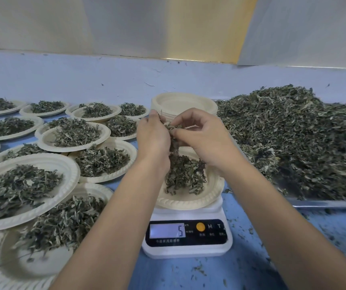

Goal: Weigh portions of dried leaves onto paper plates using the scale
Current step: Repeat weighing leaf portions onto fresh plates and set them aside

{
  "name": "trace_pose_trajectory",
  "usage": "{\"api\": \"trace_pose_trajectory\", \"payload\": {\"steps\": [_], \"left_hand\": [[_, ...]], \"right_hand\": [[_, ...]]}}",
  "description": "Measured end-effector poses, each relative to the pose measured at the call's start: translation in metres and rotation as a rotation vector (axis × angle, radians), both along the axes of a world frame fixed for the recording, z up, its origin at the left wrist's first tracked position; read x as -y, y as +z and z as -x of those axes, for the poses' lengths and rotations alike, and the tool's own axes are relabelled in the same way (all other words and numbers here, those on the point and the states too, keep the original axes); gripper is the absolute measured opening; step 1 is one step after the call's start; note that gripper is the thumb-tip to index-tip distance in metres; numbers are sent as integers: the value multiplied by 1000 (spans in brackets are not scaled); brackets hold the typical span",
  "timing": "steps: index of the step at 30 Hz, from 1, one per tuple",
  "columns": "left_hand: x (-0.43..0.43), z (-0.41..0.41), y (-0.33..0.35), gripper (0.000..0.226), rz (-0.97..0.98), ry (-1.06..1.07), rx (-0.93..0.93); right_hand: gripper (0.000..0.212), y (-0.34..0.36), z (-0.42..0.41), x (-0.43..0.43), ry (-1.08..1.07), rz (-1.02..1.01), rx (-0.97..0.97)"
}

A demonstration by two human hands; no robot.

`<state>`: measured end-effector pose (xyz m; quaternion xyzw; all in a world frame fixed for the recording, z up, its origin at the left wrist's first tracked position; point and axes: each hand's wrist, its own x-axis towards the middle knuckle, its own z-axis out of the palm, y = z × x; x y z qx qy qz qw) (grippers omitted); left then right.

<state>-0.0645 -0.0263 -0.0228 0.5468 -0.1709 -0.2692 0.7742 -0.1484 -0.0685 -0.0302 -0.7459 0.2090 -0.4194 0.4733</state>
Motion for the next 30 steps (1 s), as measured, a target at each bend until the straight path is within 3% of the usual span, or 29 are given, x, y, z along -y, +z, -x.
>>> {"api": "trace_pose_trajectory", "payload": {"steps": [5, 10, 16, 24, 30], "left_hand": [[-1, -12, 0, 33, -17, 22, -9], [-6, -15, 2, 34, -21, -156, -77], [-9, -15, 4, 33, -3, -196, -86], [-7, -14, 3, 34, -8, -229, -134], [-5, -13, 3, 32, 30, -204, -189]], "right_hand": [[20, 3, 7, 7, -107, -49, -5], [4, -1, 10, 12, -179, -25, -171], [20, -3, 11, 11, -213, -14, -275], [15, -1, 13, 12, -182, -66, -209], [11, 4, 9, 4, -25, -81, -77]]}}
